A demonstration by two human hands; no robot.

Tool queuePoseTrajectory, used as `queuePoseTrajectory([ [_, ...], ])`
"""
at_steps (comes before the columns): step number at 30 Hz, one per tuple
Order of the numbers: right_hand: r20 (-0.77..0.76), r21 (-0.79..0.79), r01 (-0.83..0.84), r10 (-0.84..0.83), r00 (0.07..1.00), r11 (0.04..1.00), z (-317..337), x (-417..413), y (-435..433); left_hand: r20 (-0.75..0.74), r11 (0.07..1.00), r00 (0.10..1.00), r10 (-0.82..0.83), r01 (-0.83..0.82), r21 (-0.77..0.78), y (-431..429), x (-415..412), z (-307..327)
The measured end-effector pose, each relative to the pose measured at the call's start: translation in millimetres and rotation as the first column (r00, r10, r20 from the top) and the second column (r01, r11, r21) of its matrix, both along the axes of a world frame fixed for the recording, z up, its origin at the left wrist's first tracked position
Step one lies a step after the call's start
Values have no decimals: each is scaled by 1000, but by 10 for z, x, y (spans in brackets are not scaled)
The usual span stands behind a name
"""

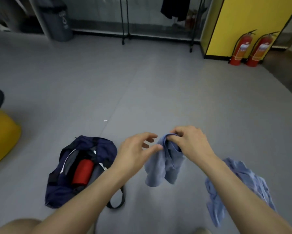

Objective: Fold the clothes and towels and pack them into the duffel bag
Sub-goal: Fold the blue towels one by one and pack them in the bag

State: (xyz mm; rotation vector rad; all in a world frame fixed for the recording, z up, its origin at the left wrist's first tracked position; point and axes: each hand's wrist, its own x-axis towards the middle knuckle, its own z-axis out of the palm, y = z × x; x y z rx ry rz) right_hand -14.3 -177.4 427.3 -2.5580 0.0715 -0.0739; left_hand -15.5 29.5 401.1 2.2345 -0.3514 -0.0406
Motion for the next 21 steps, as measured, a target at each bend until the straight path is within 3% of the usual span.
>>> queuePoseTrajectory([
  [5,16,23,-85,85,996,996,-241,-4,539,61,996,998,-27,22,92,215,121,-18],
  [9,-3,48,-159,159,987,986,-281,30,599,-33,991,998,-58,62,117,410,281,20],
  [12,44,26,-179,177,983,984,-287,59,630,-229,996,973,-40,21,-85,467,366,40],
  [15,130,48,-153,145,981,987,-291,92,678,-475,917,877,-73,-128,-378,461,403,84],
  [17,169,46,-139,129,977,989,-294,120,711,-542,890,837,-83,-183,-418,447,443,101],
  [21,189,60,-123,110,976,991,-304,163,717,-542,864,839,-57,-230,-448,405,492,106],
])
